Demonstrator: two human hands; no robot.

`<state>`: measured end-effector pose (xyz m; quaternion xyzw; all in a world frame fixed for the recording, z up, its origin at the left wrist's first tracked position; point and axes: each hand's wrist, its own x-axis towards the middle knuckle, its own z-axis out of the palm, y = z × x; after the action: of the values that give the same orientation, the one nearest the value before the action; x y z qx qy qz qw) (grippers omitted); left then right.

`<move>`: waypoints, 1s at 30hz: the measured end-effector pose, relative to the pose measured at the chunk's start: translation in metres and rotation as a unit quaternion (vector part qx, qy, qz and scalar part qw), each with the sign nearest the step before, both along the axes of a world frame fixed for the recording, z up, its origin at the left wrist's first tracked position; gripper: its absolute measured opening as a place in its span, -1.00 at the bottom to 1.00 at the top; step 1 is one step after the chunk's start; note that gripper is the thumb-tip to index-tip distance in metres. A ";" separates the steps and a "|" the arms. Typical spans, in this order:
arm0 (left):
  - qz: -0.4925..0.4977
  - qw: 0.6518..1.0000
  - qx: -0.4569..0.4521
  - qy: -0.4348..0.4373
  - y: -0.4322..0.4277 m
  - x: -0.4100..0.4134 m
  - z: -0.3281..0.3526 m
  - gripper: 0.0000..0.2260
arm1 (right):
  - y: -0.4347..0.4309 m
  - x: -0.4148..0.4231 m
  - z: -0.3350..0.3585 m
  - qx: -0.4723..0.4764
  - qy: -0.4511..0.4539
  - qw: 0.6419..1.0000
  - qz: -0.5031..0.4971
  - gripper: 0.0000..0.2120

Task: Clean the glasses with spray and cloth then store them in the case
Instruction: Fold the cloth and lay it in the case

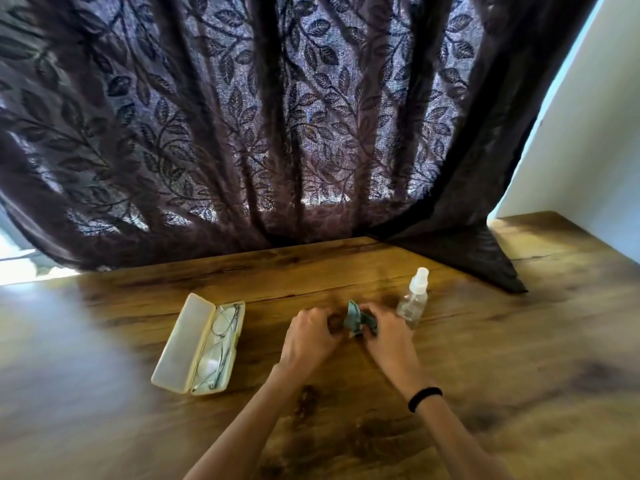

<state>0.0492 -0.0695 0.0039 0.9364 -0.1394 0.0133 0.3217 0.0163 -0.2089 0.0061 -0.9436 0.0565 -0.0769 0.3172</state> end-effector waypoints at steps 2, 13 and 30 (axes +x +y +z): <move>-0.016 1.000 -0.001 0.001 -0.004 0.004 -0.002 -0.65 | 0.001 0.001 -0.003 -0.011 0.002 1.000 -0.008 -0.58; -0.141 0.988 0.054 -0.015 -0.005 0.027 -0.004 -0.67 | 0.002 0.002 -0.014 -0.033 -0.056 0.998 -0.002 -0.59; -0.009 0.907 -0.295 0.300 0.050 0.027 0.006 -0.83 | 0.014 0.010 0.008 0.620 0.116 0.775 -0.039 -0.82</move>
<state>0.0760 -0.0200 0.0098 0.7572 -0.0346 -0.2311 0.6099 0.0267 -0.1949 0.0137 -0.5414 0.1652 0.0729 0.8212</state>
